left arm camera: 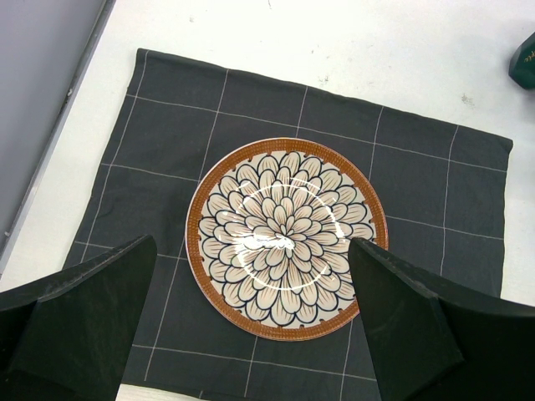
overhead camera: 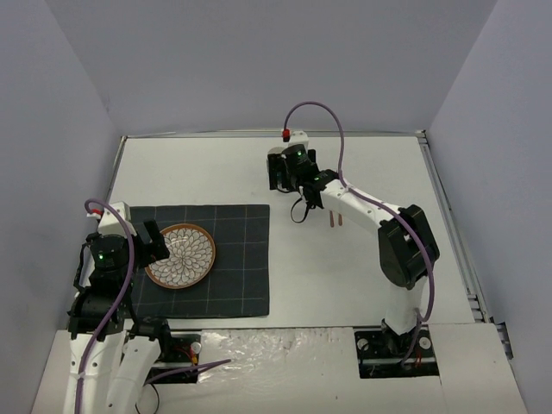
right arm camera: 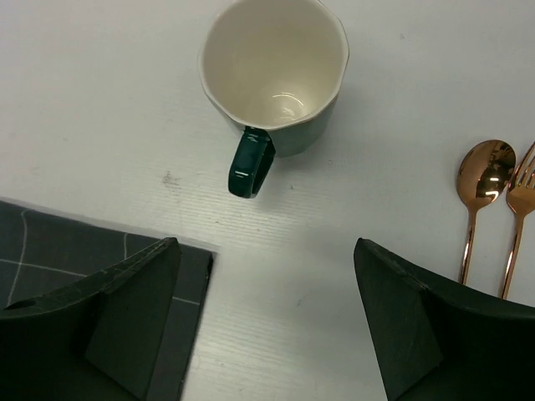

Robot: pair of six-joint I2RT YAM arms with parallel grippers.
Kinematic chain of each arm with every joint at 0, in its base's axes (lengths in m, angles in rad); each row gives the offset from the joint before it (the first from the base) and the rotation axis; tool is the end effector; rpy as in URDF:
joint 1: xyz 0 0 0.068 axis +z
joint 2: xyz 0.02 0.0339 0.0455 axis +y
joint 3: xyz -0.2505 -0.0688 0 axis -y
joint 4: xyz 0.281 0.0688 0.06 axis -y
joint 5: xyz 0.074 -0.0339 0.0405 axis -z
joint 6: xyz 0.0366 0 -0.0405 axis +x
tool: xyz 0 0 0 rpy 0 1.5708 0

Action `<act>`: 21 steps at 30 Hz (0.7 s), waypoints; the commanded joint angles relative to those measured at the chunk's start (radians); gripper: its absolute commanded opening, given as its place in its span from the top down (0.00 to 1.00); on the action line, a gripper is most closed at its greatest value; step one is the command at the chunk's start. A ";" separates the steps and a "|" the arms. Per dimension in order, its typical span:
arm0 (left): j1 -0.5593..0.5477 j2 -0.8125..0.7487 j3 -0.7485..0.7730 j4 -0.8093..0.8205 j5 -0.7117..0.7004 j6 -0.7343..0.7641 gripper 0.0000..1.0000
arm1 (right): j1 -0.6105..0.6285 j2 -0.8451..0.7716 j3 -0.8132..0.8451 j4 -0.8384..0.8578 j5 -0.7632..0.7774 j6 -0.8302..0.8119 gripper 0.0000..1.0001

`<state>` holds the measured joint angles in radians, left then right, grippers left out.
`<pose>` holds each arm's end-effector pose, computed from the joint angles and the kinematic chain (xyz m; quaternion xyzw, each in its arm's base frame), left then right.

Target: Set the dinner table for one person

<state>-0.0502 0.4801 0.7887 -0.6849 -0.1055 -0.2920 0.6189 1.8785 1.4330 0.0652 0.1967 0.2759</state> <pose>0.1500 -0.0037 0.3311 -0.1290 0.8161 -0.0527 0.5608 0.3930 0.2711 0.2445 -0.0864 0.8213 0.1681 0.5383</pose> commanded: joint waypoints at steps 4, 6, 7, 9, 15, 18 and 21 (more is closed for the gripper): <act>0.007 0.006 0.023 0.035 -0.005 -0.003 0.03 | -0.006 0.093 0.143 0.036 0.039 -0.026 0.24; 0.007 0.006 0.023 0.035 -0.004 -0.003 0.03 | -0.008 0.117 0.162 0.036 0.041 -0.020 0.24; 0.006 0.007 0.023 0.035 -0.004 -0.003 0.03 | -0.009 0.133 0.174 0.036 0.045 -0.018 0.25; 0.007 0.007 0.023 0.035 -0.005 -0.003 0.03 | -0.012 0.156 0.194 0.038 0.055 -0.013 0.27; 0.007 0.003 0.023 0.035 -0.005 -0.003 0.03 | -0.028 0.213 0.246 0.038 0.050 0.009 0.34; 0.007 0.003 0.023 0.035 -0.005 -0.003 0.03 | -0.032 0.234 0.262 0.038 0.049 0.013 0.38; 0.007 0.001 0.023 0.036 -0.003 -0.002 0.03 | -0.035 0.247 0.277 0.037 0.053 0.013 0.43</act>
<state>-0.0502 0.4771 0.7887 -0.6853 -0.1055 -0.2920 0.5921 2.1319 1.6455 0.0566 0.2195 0.2784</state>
